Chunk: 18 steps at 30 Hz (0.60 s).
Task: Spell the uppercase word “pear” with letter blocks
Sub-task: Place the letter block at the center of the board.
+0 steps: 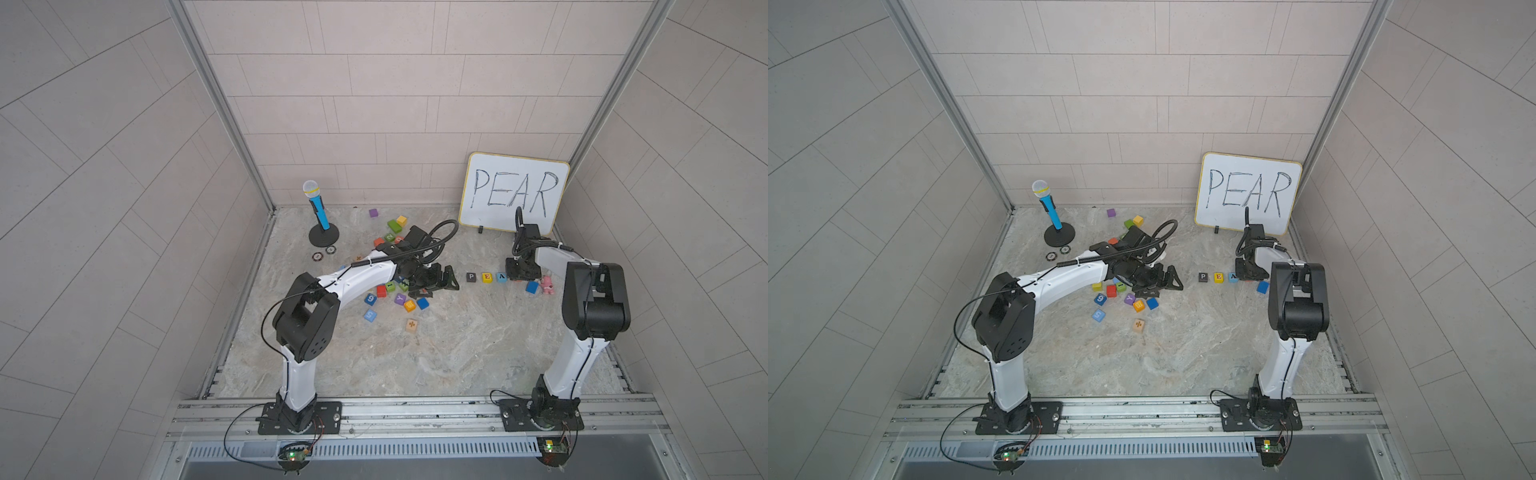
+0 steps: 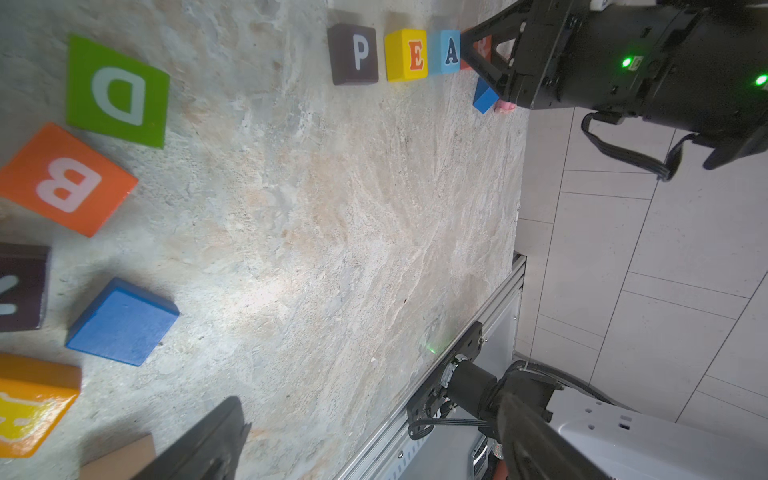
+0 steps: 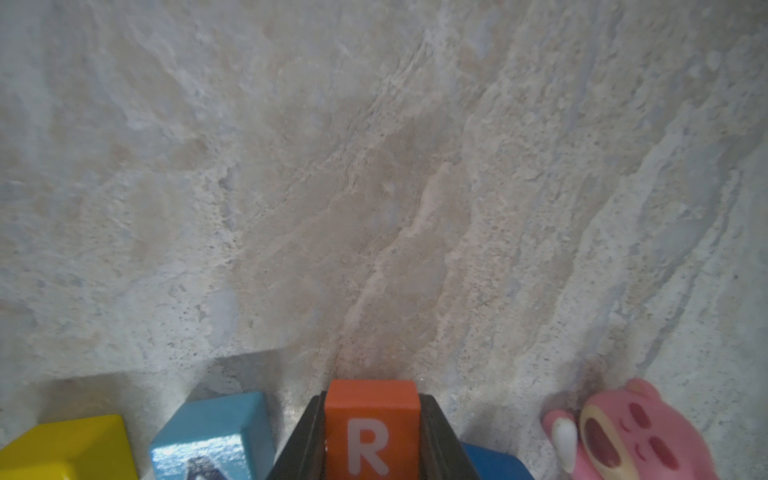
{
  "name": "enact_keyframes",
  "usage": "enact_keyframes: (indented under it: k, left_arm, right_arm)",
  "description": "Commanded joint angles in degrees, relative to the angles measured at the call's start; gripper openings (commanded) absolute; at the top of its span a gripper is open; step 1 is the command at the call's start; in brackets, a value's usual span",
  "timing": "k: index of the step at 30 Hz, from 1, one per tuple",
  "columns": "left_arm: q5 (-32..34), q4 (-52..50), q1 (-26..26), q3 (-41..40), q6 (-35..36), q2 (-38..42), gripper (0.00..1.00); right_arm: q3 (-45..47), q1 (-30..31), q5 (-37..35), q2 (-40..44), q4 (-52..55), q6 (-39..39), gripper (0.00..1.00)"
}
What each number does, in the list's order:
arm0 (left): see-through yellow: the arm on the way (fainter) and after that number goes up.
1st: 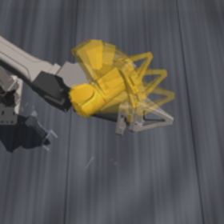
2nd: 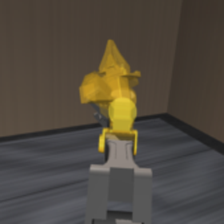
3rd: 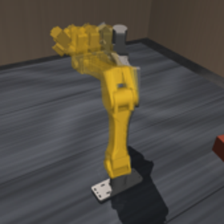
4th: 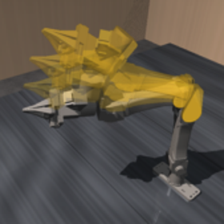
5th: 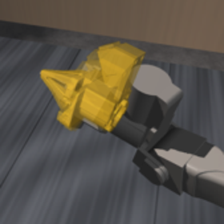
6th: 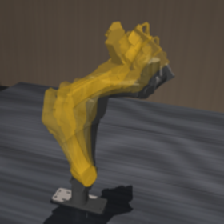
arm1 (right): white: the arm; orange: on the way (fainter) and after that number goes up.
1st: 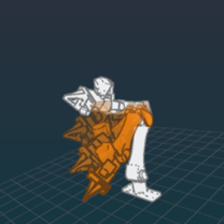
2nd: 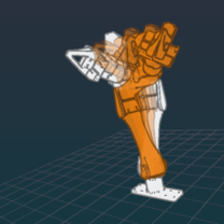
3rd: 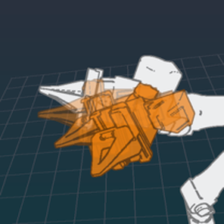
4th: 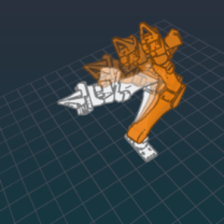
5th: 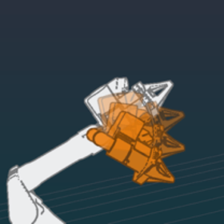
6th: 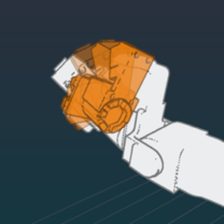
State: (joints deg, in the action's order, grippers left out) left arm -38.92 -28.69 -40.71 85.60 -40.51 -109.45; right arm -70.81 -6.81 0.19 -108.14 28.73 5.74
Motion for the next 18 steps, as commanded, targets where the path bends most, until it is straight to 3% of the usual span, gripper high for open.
enact_keyframes:
  k: [1, 18]
  left_arm:
    - [0.11, 0.74, -0.37, -0.96, 0.35, 0.51, 0.99]
    - [0.38, 1.13, -0.34, -1.58, 0.61, 0.99, 0.99]
  right_arm:
    - [-0.76, -0.07, -0.44, -0.67, 1.46, -0.72, 0.30]
    - [-1.49, 0.02, -0.88, -2.08, 2.34, -0.75, 0.40]
